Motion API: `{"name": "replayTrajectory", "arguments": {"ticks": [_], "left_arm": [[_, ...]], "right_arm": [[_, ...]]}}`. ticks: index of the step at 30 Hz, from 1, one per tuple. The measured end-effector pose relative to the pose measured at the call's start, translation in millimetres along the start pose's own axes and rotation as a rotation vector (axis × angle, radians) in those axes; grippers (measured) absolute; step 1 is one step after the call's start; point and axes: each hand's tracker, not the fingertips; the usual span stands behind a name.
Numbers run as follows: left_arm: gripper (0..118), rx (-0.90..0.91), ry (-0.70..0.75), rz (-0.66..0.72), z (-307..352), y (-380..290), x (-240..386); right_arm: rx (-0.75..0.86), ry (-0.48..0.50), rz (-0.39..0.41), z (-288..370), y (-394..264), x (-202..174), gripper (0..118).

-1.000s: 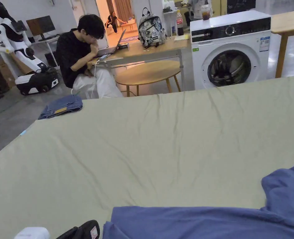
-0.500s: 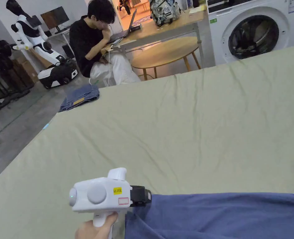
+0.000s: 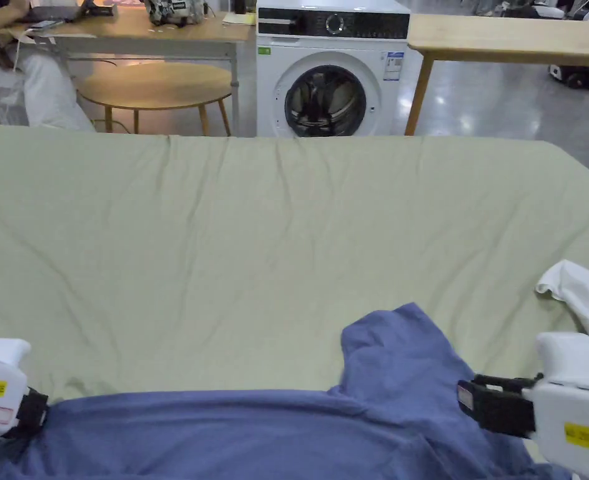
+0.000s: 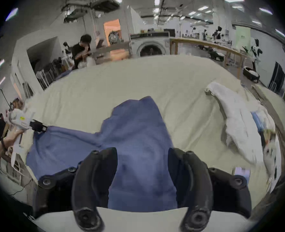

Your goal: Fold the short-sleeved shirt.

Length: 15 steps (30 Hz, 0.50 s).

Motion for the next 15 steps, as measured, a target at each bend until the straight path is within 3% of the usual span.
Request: {"name": "replayTrajectory", "arguments": {"ticks": [4,7,9,10,15], "left_arm": [[0,0.002,0.006,0.004,0.9,-2.3,2.0],[0,0.008,0.012,0.005,5.3,-5.1,7.2],[0,0.006,0.014,0.012,7.2,-6.4,10.7],[0,0.017,0.018,0.014,8.8,-8.3,13.1],[0,0.182,-0.027,0.0,18.6,-28.6,3.4]], "right_arm": [[-0.213,-0.078,-0.025,-80.0,35.0,24.9,66],[-0.361,-0.095,-0.069,-118.3,18.9,31.0,45],[-0.246,-0.123,-0.007,-96.9,19.5,17.1,11],[-0.222,-0.152,0.012,-89.8,19.1,10.7,0],[-0.098,-0.105,0.03,-62.1,6.6,15.9,0]]}}
